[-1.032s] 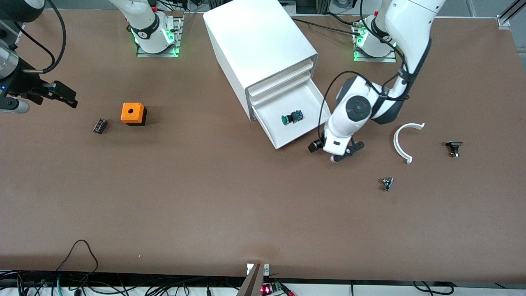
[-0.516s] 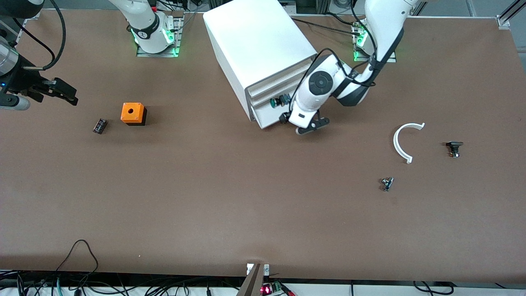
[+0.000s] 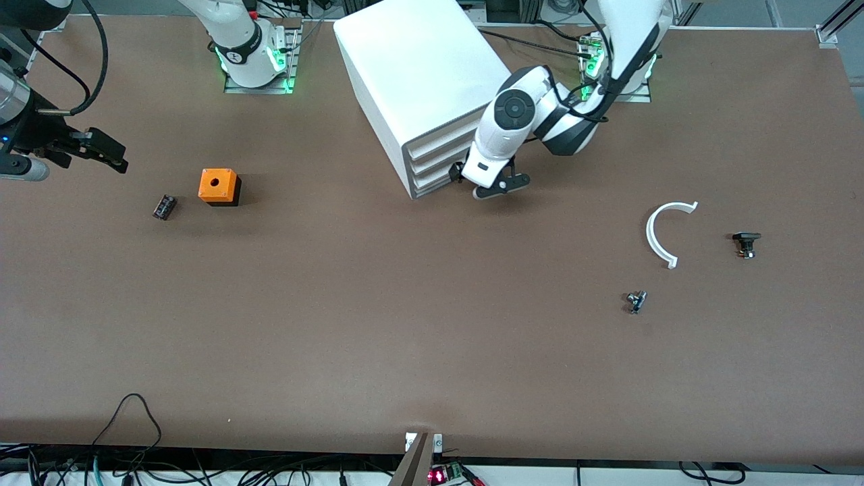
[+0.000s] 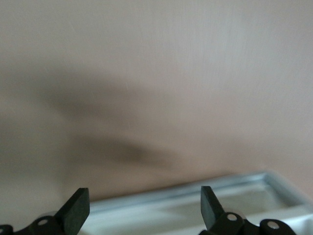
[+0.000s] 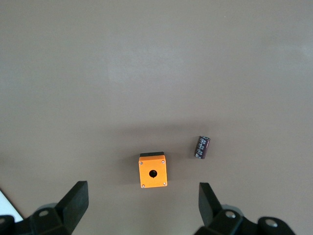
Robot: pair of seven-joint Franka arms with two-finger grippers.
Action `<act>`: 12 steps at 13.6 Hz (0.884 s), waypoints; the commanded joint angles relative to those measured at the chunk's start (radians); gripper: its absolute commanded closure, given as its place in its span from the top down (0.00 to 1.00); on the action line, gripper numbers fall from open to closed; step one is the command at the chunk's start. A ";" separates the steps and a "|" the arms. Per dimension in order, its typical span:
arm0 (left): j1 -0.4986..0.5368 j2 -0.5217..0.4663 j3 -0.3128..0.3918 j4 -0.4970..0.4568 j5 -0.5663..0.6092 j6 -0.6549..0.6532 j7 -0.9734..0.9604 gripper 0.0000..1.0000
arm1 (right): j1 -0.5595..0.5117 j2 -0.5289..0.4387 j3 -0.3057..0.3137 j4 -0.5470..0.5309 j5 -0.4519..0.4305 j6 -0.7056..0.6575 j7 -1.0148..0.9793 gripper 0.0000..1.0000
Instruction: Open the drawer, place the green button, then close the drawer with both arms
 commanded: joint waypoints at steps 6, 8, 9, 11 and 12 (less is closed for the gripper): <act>0.203 -0.298 0.224 0.205 -0.015 -0.289 0.426 1.00 | -0.001 -0.021 0.002 -0.006 0.019 -0.023 -0.021 1.00; 0.204 -0.364 0.293 0.239 -0.014 -0.409 0.607 1.00 | -0.001 -0.025 -0.001 -0.004 0.019 -0.035 -0.065 1.00; 0.203 -0.400 0.325 0.244 -0.010 -0.469 0.716 1.00 | -0.001 -0.025 -0.004 -0.004 0.019 -0.042 -0.093 1.00; 0.203 -0.457 0.412 0.278 -0.004 -0.601 0.917 1.00 | -0.001 -0.024 -0.008 -0.003 0.022 -0.032 -0.096 1.00; 0.203 -0.459 0.458 0.322 0.000 -0.671 1.001 1.00 | -0.001 -0.024 -0.010 0.002 0.023 -0.030 -0.096 1.00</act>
